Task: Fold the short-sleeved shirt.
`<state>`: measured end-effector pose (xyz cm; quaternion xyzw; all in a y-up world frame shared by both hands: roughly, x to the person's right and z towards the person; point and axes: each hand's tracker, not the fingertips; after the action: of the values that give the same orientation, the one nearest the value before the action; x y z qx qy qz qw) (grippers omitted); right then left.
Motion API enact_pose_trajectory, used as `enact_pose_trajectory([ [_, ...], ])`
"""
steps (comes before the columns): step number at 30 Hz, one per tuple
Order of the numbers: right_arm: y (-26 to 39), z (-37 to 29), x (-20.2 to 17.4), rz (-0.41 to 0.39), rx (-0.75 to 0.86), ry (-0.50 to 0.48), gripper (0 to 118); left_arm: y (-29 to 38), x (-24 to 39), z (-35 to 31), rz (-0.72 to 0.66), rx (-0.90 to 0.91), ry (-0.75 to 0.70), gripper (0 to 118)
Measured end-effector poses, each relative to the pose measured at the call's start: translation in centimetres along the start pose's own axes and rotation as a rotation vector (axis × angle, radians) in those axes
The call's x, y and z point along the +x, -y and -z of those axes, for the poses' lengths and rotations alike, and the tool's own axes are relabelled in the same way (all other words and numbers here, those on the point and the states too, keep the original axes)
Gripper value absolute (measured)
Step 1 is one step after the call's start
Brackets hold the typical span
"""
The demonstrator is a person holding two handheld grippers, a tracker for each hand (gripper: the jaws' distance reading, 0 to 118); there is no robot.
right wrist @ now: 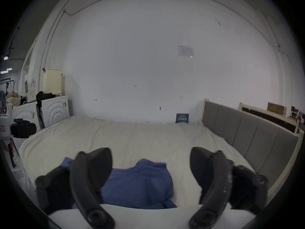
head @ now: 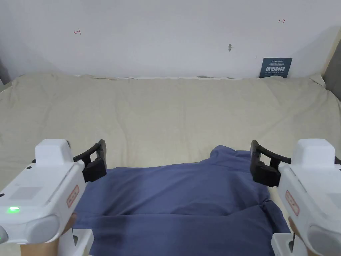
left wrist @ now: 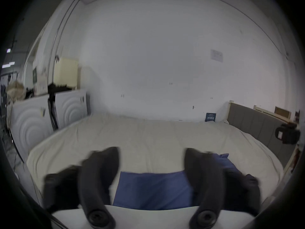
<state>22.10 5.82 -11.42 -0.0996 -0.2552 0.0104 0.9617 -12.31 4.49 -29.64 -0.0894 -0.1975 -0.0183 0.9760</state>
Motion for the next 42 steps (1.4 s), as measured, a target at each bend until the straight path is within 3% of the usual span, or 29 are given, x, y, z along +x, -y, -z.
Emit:
enact_pose_trajectory([
  [1,0.1,-0.2,-0.4,-0.006,0.008,0.005,52,0.1,0.5,-0.1,0.013,0.014,-0.002,10],
  [2,0.3,-0.4,-0.8,-0.011,0.014,0.015,52,0.3,0.9,-0.2,0.018,0.030,-0.008,10],
  [3,0.5,-0.4,-1.1,-0.022,0.024,0.021,44,0.6,1.1,-0.1,0.008,0.032,-0.005,3],
  [5,0.9,-0.4,-1.3,-0.025,0.028,0.032,2,0.9,1.1,0.1,-0.035,0.043,0.040,0],
  [12,1.0,1.1,-0.7,-0.012,0.008,0.030,2,0.5,0.4,3.6,0.014,-0.037,0.026,0],
  [21,1.1,5.3,-0.2,-0.006,-0.040,0.049,2,3.9,-6.2,20.1,-0.119,-0.553,0.094,3],
  [22,1.2,5.8,-0.2,-0.004,-0.049,0.050,2,4.6,-6.9,21.4,-0.119,-0.586,0.070,11],
  [26,1.9,8.2,-0.2,-0.005,-0.088,0.064,2,7.8,-8.8,25.9,-0.108,-0.718,0.031,105],
  [27,2.2,8.8,-0.1,-0.004,-0.101,0.065,2,9.1,-9.5,27.3,-0.105,-0.758,0.010,109],
  [33,3.8,12.0,0.3,0.007,-0.166,0.079,2,13.1,-10.2,30.0,-0.112,-0.821,-0.037,93],
  [34,4.1,12.4,0.4,0.011,-0.176,0.083,2,13.6,-10.2,30.3,-0.115,-0.828,-0.033,85],
  [36,4.7,13.6,1.0,0.031,-0.209,0.081,2,15.0,-10.0,31.1,-0.100,-0.863,-0.037,46],
  [38,5.1,14.9,1.8,0.052,-0.245,0.073,2,14.7,-9.3,30.4,-0.059,-0.805,-0.039,31],
  [40,5.6,17.1,2.6,0.049,-0.290,0.073,3,14.4,-8.8,29.9,-0.072,-0.794,0.006,2],
  [42,6.0,19.7,3.4,0.054,-0.353,0.050,13,14.0,-8.4,29.4,-0.060,-0.774,0.016,2],
])
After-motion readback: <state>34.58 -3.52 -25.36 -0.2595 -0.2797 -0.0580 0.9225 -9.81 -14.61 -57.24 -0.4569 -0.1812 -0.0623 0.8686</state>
